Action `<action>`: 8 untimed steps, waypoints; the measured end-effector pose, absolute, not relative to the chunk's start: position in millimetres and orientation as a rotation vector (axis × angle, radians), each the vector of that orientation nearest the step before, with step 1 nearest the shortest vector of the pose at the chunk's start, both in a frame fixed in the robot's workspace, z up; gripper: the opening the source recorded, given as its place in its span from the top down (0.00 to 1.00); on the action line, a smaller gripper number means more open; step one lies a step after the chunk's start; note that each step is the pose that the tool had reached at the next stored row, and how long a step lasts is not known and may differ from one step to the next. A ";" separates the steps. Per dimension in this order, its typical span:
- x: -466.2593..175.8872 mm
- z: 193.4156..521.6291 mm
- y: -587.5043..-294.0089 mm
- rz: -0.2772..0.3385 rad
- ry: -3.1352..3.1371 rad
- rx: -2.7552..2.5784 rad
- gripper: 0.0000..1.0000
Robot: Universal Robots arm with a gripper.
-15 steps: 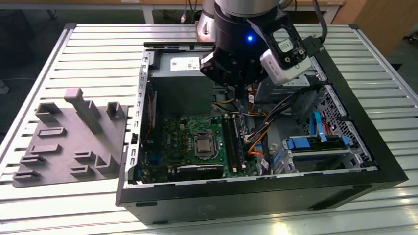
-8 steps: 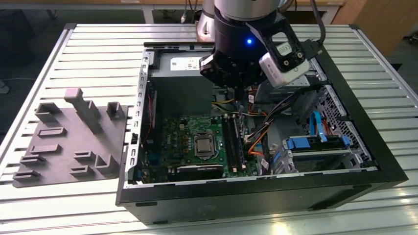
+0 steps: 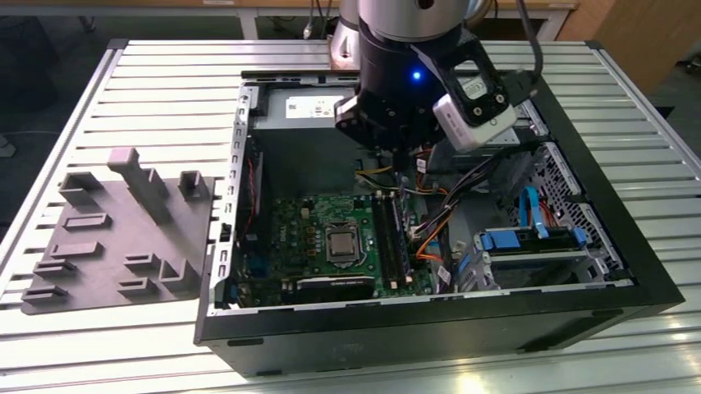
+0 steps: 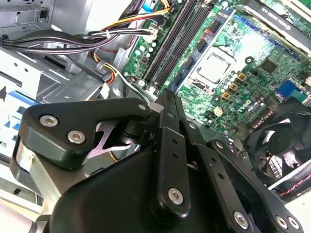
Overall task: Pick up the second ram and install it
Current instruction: 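Insert the second ram into the second slot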
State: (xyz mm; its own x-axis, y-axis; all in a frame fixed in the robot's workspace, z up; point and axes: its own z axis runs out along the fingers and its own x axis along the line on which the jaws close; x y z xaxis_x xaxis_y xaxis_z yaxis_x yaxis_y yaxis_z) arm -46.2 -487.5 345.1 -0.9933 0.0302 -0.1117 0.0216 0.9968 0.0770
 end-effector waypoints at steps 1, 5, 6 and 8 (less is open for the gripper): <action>-46.2 344.5 -487.5 0.115 3.026 0.039 0.88; -46.1 341.3 -487.5 0.115 3.026 0.039 0.88; -46.1 340.4 -487.4 0.115 3.026 0.039 0.88; -46.1 338.4 -487.5 0.115 3.026 0.039 0.88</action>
State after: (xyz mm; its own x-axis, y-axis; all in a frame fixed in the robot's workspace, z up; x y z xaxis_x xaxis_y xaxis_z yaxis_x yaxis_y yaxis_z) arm -46.1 -487.5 338.4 -0.9933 0.0302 -0.1117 0.0217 0.9968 0.0769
